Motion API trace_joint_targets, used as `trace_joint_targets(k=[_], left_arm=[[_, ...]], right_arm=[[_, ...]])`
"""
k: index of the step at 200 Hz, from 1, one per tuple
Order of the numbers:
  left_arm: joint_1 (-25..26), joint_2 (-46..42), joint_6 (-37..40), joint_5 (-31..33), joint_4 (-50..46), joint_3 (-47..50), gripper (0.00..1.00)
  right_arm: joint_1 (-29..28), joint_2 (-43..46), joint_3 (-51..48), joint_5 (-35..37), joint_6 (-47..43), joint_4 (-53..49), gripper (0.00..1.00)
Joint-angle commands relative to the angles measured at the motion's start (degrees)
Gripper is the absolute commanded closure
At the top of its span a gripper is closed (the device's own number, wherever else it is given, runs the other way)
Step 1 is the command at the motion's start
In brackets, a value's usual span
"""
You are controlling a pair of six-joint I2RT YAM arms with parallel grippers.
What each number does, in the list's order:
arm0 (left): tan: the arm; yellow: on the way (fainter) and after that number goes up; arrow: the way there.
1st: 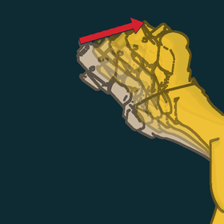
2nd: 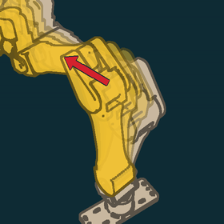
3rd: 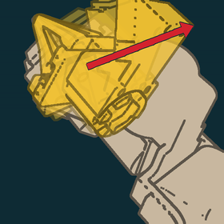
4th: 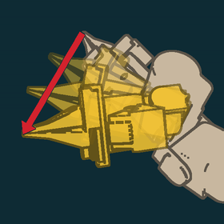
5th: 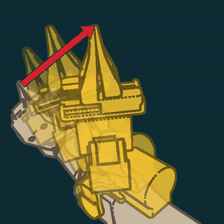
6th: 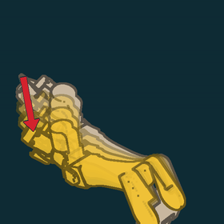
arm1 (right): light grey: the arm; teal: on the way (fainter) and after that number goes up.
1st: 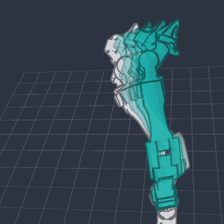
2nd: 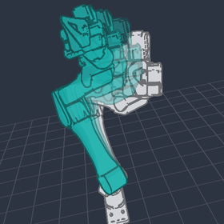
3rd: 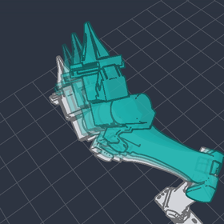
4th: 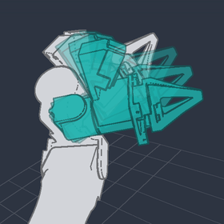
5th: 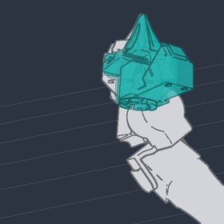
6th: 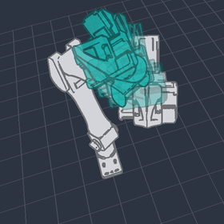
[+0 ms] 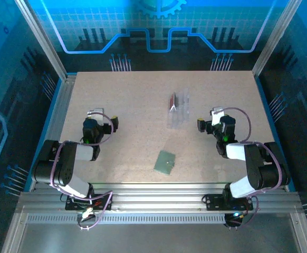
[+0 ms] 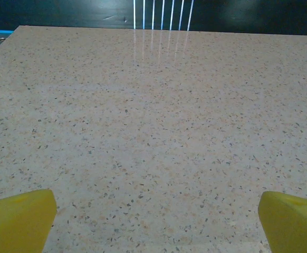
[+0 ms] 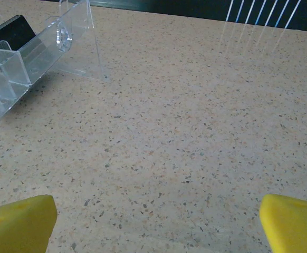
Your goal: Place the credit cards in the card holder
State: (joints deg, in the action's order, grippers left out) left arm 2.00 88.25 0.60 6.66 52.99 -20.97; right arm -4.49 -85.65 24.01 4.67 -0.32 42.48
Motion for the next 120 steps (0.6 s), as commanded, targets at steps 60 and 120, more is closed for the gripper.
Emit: trace_joint_targets(k=[60,120], left_arm=[[0.37,0.57,1.33,0.66,1.78,0.14,0.01],[-0.84,0.52,-0.15,-0.14,-0.59,-1.12,0.01]], right_arm=[[-0.25,-0.40,0.70,0.91,-0.73,0.68,0.00],[0.22,-0.40,0.86,-0.18,-0.53,0.37,0.00]])
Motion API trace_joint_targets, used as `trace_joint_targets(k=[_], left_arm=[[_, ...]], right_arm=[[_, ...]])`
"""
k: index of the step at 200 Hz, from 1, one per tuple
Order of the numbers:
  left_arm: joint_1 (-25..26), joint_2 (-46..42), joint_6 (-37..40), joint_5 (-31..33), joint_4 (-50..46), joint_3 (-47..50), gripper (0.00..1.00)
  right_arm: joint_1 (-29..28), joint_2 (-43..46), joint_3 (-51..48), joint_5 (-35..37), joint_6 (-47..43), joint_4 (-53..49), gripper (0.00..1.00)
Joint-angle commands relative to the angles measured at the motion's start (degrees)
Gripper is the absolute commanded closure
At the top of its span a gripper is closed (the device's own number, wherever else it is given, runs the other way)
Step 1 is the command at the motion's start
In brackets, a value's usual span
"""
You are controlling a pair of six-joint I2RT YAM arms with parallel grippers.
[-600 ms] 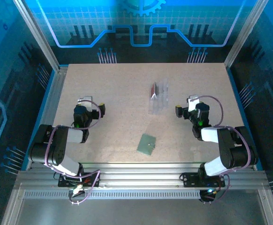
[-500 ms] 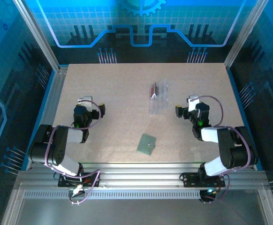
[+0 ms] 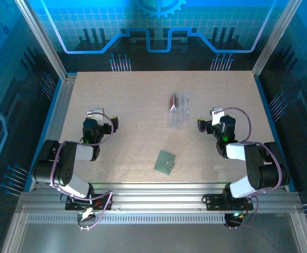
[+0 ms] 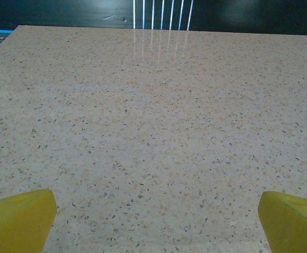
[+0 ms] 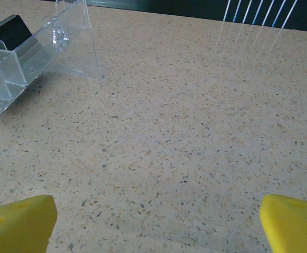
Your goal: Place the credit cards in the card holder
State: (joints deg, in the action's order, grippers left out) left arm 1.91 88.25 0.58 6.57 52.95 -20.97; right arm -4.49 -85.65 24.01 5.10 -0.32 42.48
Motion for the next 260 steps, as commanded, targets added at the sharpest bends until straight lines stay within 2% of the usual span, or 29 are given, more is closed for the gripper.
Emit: trace_joint_targets(k=[1,129,140,145,155,174,184,200,213,224,245,260], left_arm=[[-0.81,0.52,-0.18,-0.24,-0.56,-1.15,0.01],[-1.69,0.37,-0.76,-1.12,-0.46,-1.14,0.01],[-1.65,-1.50,-1.01,-0.22,-3.63,-1.88,0.01],[-1.50,-3.02,-1.06,0.60,-6.40,-2.73,0.01],[-0.92,-6.59,-1.00,2.33,-14.24,-5.24,0.01],[-0.37,-13.05,-4.21,3.06,-31.42,-12.57,0.01],[0.07,-15.27,-7.04,3.08,-38.93,-16.37,0.01],[0.84,-17.35,-12.20,2.97,-48.64,-21.54,0.01],[1.84,-18.75,-16.39,3.55,-53.97,-23.94,0.01],[2.26,-20.44,-20.25,0.10,-56.90,-24.65,0.01],[5.20,-24.55,-24.07,-5.54,-59.34,-22.90,0.01],[8.55,-26.93,-25.25,-6.64,-62.77,-22.11,0.02]], right_arm=[[0.25,-0.40,0.86,-0.66,-0.55,0.35,0.00],[1.33,-0.49,1.35,-2.91,-0.08,-0.38,0.00],[1.39,-0.49,1.32,-2.78,-0.11,-0.36,0.00],[1.00,-0.04,1.67,0.19,0.35,-0.74,0.00],[-0.43,3.28,3.18,8.15,1.65,-6.09,0.00],[-0.72,11.11,10.16,15.09,4.28,-23.77,0.00],[-0.16,15.13,14.23,18.26,12.10,-33.92,0.00],[0.99,19.54,21.46,15.97,22.41,-48.50,0.00],[2.00,21.11,24.68,16.29,29.61,-55.73,0.00],[4.03,22.03,28.54,16.11,38.23,-66.41,0.00],[6.17,24.09,29.04,5.20,37.97,-69.84,0.00],[4.81,27.00,28.44,3.84,38.10,-73.33,0.00]])
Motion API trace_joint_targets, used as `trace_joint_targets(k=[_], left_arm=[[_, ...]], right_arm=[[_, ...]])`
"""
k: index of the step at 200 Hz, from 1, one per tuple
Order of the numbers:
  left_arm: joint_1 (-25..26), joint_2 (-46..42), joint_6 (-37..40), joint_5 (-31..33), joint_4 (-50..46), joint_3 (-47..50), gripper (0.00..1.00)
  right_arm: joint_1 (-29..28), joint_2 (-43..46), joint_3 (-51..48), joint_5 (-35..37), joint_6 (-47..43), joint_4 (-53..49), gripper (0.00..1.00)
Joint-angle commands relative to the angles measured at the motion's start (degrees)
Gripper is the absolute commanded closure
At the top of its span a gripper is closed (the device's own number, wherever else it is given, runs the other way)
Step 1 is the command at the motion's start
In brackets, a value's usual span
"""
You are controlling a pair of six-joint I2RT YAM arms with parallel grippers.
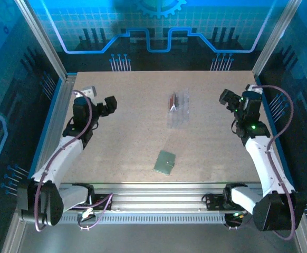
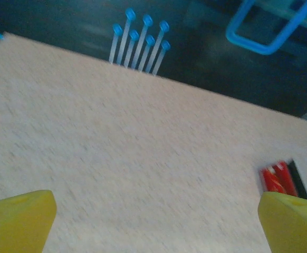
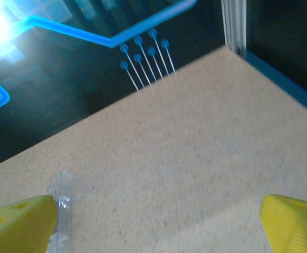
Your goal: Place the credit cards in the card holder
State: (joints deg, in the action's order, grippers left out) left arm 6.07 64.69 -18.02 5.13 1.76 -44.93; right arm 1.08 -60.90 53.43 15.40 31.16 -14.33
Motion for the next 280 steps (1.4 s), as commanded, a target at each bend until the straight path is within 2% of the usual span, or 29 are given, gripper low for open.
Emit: trace_joint_targets(k=[1,6,19,29,42,56,64,81,114,130,150,197,224,251,280], left_arm=[[4.61,-3.57,-6.70,-5.20,-11.77,1.99,0.02],[5.77,-4.36,-7.26,-5.81,-12.68,2.44,0.03],[8.04,-6.05,-9.38,-8.82,-14.70,3.87,0.06],[9.12,-6.88,-12.04,-12.18,-15.54,5.03,0.12],[10.97,-7.27,-14.76,-16.59,-15.28,7.06,0.21],[14.02,-7.21,-16.96,-20.13,-13.97,9.09,0.32],[16.29,-6.93,-17.61,-21.65,-12.53,10.26,0.37],[21.25,-5.08,-18.73,-23.09,-9.84,12.24,0.44],[25.83,2.05,-20.03,-28.23,-1.59,16.20,0.55],[27.24,6.01,-18.93,-29.97,-0.62,15.63,0.61],[28.78,9.66,-18.63,-31.04,1.94,14.97,0.64],[32.53,21.48,-18.62,-32.29,7.43,11.60,0.72],[33.43,25.31,-20.07,-32.30,10.17,10.67,0.75],[33.61,27.33,-20.68,-31.83,10.43,9.99,0.80],[33.69,26.90,-22.35,-29.63,11.64,11.60,0.81]], right_arm=[[-0.92,2.49,-1.06,-6.45,6.68,-16.79,0.00],[-1.72,3.53,-1.41,-6.35,6.68,-18.05,0.02],[-4.04,5.36,-2.09,-7.35,6.06,-22.34,0.16],[-6.38,5.92,-2.71,-8.64,5.68,-24.78,0.35],[-10.91,6.24,-7.34,-11.82,6.48,-25.06,0.67],[-16.82,5.54,-10.70,-12.76,8.55,-24.88,0.84],[-21.36,4.83,-12.44,-11.31,10.23,-24.58,0.90],[-29.59,3.03,-15.42,-10.72,13.98,-21.73,0.91],[-41.69,-4.41,-16.45,-13.51,18.95,-13.99,0.78],[-45.70,-8.41,-15.31,-14.31,19.80,-11.27,0.70],[-48.59,-13.54,-13.96,-15.27,21.19,-8.80,0.68],[-49.59,-19.71,-13.45,-16.88,21.66,-5.71,0.70],[-48.61,-22.51,-11.66,-18.54,19.45,-5.13,0.71],[-46.46,-26.49,-9.16,-20.40,16.35,-3.50,0.79],[-43.11,-31.28,-5.86,-21.61,12.23,-1.62,0.85]])
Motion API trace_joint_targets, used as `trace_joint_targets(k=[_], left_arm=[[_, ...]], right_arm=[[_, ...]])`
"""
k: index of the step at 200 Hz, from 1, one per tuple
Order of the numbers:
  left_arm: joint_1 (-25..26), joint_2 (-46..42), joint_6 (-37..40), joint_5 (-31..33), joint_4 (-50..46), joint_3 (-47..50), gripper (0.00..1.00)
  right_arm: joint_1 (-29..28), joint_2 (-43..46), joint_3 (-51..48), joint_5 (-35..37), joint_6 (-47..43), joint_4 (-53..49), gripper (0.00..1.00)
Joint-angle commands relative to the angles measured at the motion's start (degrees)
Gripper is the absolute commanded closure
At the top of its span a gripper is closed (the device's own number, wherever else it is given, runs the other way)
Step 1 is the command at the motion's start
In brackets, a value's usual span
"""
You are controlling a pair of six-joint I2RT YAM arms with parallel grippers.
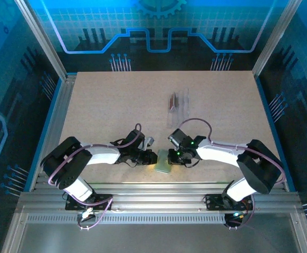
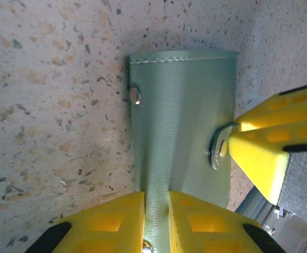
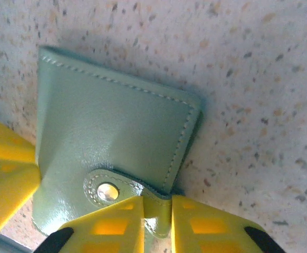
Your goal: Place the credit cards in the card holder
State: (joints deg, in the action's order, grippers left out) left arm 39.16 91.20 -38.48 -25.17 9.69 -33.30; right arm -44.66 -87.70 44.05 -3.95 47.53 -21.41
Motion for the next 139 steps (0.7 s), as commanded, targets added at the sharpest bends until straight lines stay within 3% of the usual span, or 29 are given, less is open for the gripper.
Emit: trace_joint_targets(k=[1,53,109,139], left_arm=[[0.58,0.34,-1.88,0.79,3.73,0.02,0.81],[-1.88,-1.33,-6.99,5.95,3.73,1.42,0.86],[-4.50,-13.89,-4.38,8.66,-8.88,0.58,0.77],[-5.56,-14.77,-5.05,7.39,-11.29,-2.03,0.77]], right_arm=[[2.73,-4.67,3.59,-2.28,-4.30,5.52,0.85],[3.91,-6.39,11.22,1.00,-9.38,1.82,0.81],[-2.62,-2.98,15.70,18.82,-8.91,-11.28,0.77],[-2.97,-4.67,16.74,19.31,-7.90,-12.20,0.72]])
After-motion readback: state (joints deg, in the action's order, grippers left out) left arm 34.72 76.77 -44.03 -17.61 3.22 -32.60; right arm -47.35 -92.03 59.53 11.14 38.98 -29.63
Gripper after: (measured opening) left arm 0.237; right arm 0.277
